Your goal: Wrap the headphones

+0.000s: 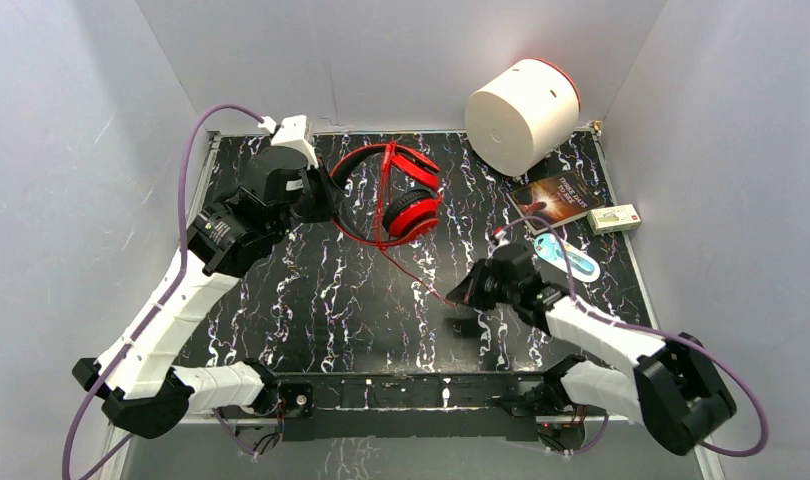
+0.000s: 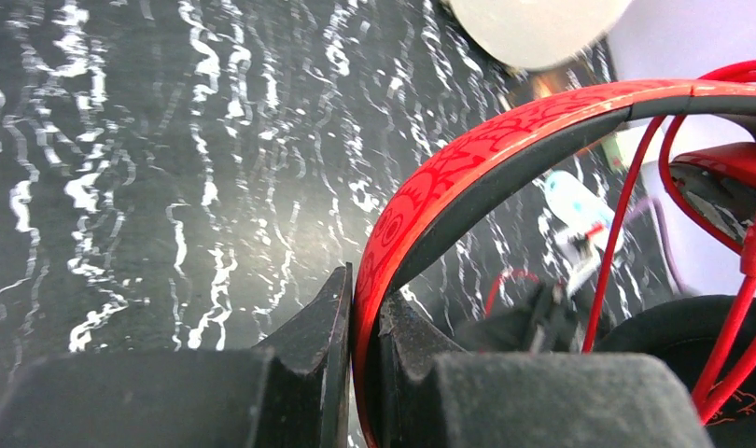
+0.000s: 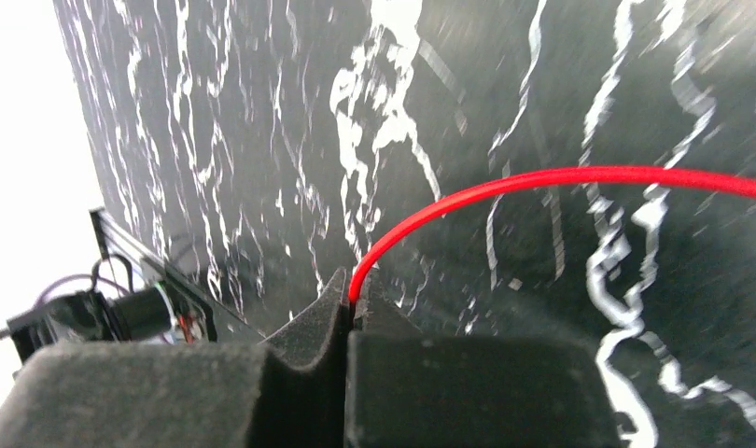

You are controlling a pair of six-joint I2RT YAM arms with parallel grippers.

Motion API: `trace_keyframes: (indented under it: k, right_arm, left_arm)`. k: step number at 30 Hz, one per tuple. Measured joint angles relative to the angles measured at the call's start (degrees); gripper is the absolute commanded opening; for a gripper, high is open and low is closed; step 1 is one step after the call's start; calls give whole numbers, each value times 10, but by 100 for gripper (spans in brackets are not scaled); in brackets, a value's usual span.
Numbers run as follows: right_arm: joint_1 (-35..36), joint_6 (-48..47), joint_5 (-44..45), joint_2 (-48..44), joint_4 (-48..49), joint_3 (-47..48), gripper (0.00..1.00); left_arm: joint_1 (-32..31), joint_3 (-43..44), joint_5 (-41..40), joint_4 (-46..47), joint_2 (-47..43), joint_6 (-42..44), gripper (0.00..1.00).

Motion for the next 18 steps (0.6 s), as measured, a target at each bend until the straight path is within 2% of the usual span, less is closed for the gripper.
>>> trace_keyframes:
  k: [5, 11, 14, 18]
  right_arm:
    - [-134, -61, -73, 74, 1, 74, 0]
    - [-177, -126, -131, 153, -7, 211, 0]
    - [-201, -144, -149, 186, -20, 285, 0]
    - [-226, -162, -170, 215, -46, 383, 0]
  left_arm:
    - [0, -44, 111, 22, -24, 22, 0]
    - [-5, -60, 260, 7, -3, 76, 0]
    - [-21, -97, 256, 1, 8, 94, 0]
    - [-46, -145, 177, -22, 47, 111, 0]
